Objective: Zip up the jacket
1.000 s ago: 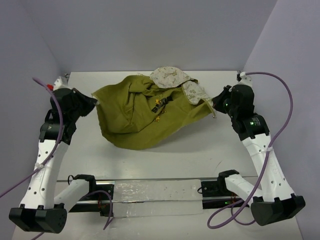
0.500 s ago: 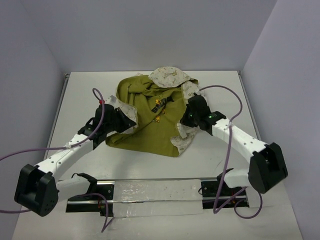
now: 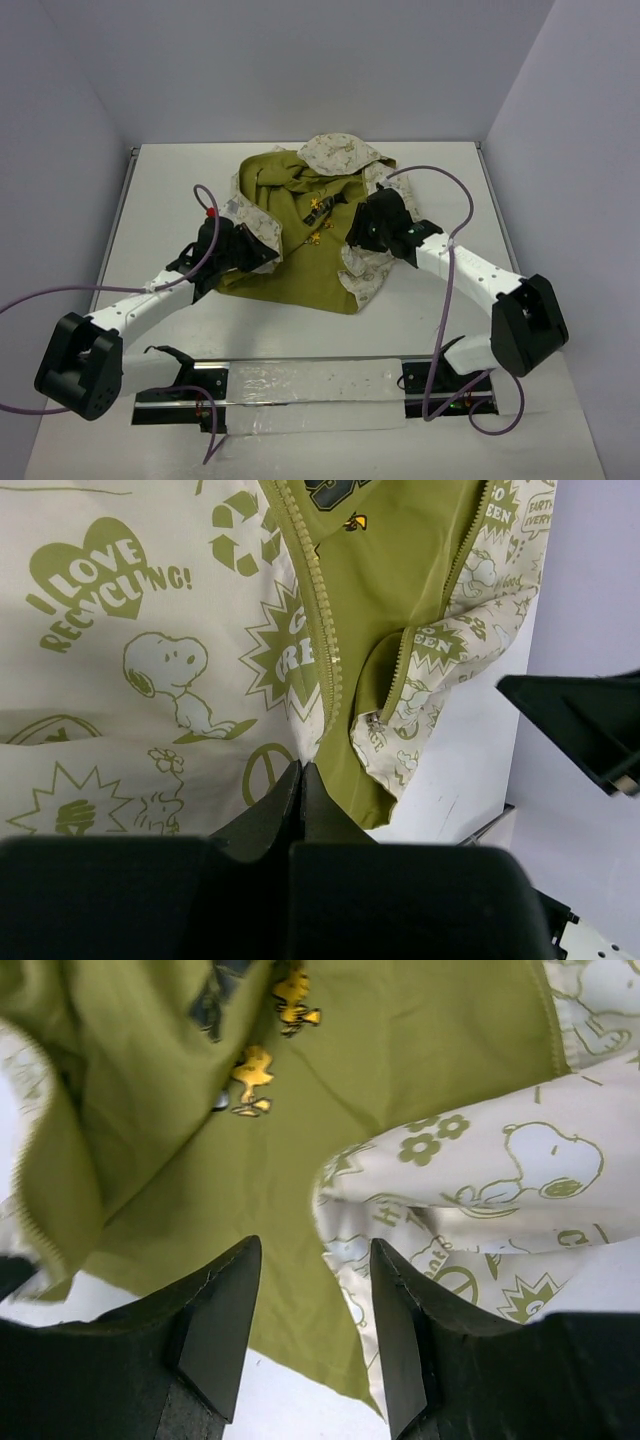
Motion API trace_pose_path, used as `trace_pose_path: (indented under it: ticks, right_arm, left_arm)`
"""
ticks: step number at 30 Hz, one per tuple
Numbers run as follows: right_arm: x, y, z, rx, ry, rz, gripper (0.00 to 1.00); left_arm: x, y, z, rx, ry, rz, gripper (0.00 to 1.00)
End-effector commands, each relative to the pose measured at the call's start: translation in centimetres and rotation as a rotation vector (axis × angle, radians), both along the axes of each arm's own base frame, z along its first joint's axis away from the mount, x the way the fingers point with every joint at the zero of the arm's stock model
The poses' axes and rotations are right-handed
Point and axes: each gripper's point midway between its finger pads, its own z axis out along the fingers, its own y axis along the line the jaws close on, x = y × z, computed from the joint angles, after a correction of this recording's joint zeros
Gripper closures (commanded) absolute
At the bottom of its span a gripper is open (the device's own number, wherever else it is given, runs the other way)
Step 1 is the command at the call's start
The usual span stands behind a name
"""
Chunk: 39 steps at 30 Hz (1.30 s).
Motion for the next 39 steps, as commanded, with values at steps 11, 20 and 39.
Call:
trace_pose_path:
  ticks: [11,20,39]
  right_arm:
    - [-4.3,1.5,-2.0,-0.240,0.012,0.381,0.41]
    - [-2.6,-0.2,-5.2,-0.430,0.072,0.296,0.52]
    - [-2.3,1.2,-8.0,-0.414,0.114,0.336,0.53]
  left_arm:
    - [1.2,-1.6,2.6,-0.045,-0.074,-0.041,1.00]
    - [1.1,-1.4,2.7,-0.045,-0.072,-0.035,1.00]
    - [1.0,-1.3,2.5,-0.041,-0.067,-0.028,1.00]
